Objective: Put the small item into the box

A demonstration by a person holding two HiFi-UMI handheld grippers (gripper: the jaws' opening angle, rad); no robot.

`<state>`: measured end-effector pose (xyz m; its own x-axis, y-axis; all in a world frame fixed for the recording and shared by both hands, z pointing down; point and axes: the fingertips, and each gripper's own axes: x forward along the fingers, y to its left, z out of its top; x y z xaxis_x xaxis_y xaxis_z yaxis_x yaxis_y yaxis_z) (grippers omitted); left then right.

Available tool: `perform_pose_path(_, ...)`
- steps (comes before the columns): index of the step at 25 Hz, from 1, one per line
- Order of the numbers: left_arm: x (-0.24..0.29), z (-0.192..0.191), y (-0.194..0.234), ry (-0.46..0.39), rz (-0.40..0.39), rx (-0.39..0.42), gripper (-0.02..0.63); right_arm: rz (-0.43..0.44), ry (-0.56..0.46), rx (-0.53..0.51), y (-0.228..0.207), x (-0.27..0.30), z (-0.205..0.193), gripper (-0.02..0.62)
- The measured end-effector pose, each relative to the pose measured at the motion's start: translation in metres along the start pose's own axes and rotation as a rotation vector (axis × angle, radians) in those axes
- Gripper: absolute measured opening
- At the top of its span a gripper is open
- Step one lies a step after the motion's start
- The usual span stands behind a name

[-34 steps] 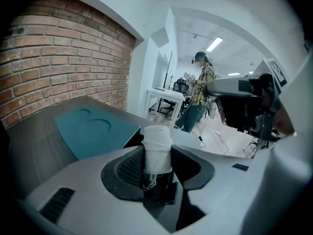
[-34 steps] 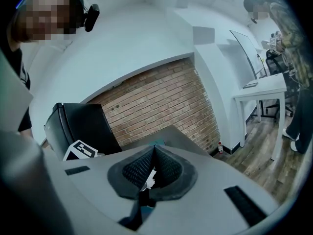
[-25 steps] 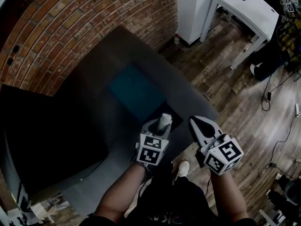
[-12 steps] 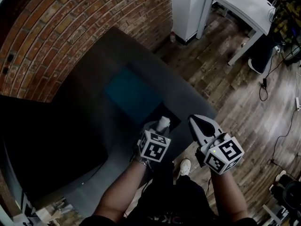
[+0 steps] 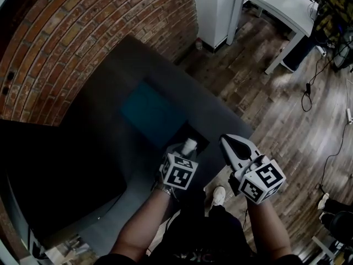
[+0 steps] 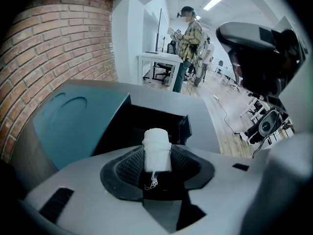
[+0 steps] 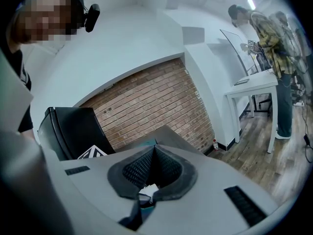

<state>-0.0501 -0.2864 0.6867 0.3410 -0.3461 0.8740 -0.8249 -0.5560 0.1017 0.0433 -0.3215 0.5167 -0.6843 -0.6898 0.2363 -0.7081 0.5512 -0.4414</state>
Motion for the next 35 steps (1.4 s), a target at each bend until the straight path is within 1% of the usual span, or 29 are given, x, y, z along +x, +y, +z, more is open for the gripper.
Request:
perform_pose_path(4, -0.005, 0.001, -0.001, -0.028, -0.007, -0.021, 0.192, 0.005, -0.004, -0.003, 0.003, -0.002, 0.003, 0.017)
perform_pose_path(9, -0.019, 0.008, -0.001, -0.086, 0.017, -0.034, 0.193, 0.020, -0.009, -0.014, 0.008, -0.006, 0.008, 0.018)
perform_pose_path(13, -0.038, 0.017, -0.002, -0.165, 0.039, -0.051, 0.192, 0.041, -0.012, -0.029, 0.017, -0.011, 0.011, 0.018)
perform_pose_path(16, -0.061, 0.025, -0.003, -0.225, 0.062, -0.070, 0.155, 0.061, -0.015, -0.049, 0.028, -0.017, 0.015, 0.018)
perform_pose_path(21, -0.099, 0.030, -0.006, -0.323, 0.146, -0.094, 0.056, 0.094, -0.025, -0.091, 0.046, -0.035, 0.022, 0.017)
perform_pose_path(23, -0.115, 0.029, -0.011, -0.377, 0.160, -0.117, 0.044, 0.107, -0.029, -0.106, 0.055, -0.044, 0.023, 0.018)
perform_pose_path(27, -0.152, 0.037, -0.027, -0.569, 0.140, -0.175, 0.038, 0.145, -0.038, -0.140, 0.070, -0.060, 0.027, 0.018)
perform_pose_path(29, -0.172, 0.038, -0.038, -0.648, 0.141, -0.187, 0.037, 0.163, -0.038, -0.156, 0.080, -0.069, 0.026, 0.018)
perform_pose_path(32, -0.199, 0.036, -0.054, -0.724, 0.163, -0.187, 0.035, 0.192, -0.038, -0.181, 0.094, -0.085, 0.027, 0.017)
perform_pose_path(35, -0.222, 0.030, -0.070, -0.770, 0.184, -0.190, 0.035, 0.219, -0.041, -0.209, 0.107, -0.100, 0.027, 0.018)
